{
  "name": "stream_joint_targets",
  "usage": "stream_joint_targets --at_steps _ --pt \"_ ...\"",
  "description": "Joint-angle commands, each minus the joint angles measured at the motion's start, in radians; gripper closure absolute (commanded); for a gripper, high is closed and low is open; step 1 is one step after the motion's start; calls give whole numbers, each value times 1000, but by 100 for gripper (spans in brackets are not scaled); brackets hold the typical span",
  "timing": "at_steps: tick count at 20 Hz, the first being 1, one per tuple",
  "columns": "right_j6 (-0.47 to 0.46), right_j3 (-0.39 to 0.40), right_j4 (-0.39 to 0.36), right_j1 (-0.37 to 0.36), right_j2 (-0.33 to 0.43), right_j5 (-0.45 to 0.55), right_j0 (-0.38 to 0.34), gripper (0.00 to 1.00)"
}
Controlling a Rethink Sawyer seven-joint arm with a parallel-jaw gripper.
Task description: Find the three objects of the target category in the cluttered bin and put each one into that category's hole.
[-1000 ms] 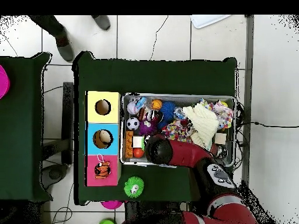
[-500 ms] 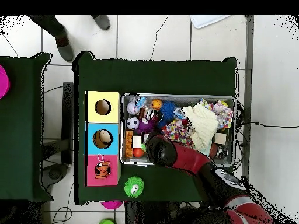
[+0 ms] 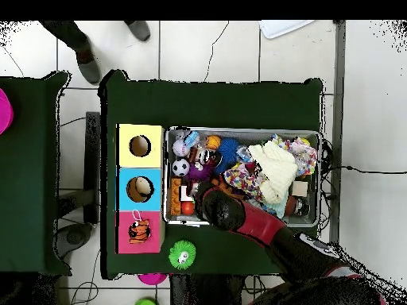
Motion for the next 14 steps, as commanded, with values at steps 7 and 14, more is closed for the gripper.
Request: stream_joint_targets --at_steps 7,14 --pt "218 -1 41 86 77 -43 61 0" --pt "162 -64 43 41 -114 -9 182 0"
